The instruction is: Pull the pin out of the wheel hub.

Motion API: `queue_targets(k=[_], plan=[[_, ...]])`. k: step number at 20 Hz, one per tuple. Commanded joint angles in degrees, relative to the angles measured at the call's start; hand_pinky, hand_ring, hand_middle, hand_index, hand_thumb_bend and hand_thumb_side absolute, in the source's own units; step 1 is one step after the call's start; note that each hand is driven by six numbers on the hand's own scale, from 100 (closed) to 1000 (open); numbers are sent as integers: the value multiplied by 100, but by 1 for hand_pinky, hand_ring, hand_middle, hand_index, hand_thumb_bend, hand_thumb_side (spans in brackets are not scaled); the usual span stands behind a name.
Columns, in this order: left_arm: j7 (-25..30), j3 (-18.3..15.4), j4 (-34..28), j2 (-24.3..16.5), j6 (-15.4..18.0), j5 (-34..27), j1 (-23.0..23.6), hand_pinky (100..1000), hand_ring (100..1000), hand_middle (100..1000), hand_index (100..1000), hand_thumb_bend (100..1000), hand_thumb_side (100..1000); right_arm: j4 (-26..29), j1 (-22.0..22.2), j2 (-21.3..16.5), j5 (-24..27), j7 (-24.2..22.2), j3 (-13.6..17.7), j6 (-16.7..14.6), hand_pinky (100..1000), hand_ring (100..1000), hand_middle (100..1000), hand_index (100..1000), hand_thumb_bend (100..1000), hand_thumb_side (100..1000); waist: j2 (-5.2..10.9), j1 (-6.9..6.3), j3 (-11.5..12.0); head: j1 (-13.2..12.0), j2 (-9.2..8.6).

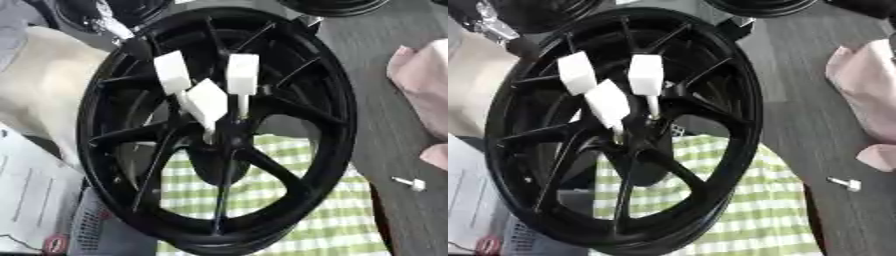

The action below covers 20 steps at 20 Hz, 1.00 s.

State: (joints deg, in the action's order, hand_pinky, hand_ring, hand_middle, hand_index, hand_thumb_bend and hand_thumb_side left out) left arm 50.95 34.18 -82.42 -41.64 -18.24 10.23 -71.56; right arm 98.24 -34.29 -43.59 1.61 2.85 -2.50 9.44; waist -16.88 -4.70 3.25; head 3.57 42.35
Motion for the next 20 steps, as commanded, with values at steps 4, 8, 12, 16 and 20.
queue_targets(k=[4, 8, 12, 16, 20], plan=[[101, 89, 285, 57, -163, 120, -126, 852, 848, 761, 849, 755, 458, 17, -131, -117, -24, 7, 51, -19, 847, 720, 664, 763, 334, 392, 87, 12, -9, -35, 79], [101, 140, 348, 112, -148, 96, -129, 851, 847, 759, 848, 755, 459, -8, -129, -107, -19, 25, 54, -13, 847, 720, 664, 763, 333, 393, 82, 7, -10, -42, 89], [101, 168, 385, 155, -178, 90, -140, 850, 844, 754, 844, 760, 461, -19, -129, -99, -20, 36, 55, -16, 847, 720, 664, 763, 333, 392, 84, 7, -12, -47, 86], [101, 204, 398, 185, -208, 102, -144, 846, 835, 742, 834, 761, 461, -40, -120, -97, -24, 51, 63, -12, 847, 720, 664, 763, 334, 392, 80, 4, -12, -58, 87], [101, 229, 425, 231, -273, 117, -160, 842, 825, 728, 822, 762, 467, -66, -118, -87, -18, 67, 66, -13, 847, 720, 664, 763, 333, 392, 81, 1, -12, -66, 100]])
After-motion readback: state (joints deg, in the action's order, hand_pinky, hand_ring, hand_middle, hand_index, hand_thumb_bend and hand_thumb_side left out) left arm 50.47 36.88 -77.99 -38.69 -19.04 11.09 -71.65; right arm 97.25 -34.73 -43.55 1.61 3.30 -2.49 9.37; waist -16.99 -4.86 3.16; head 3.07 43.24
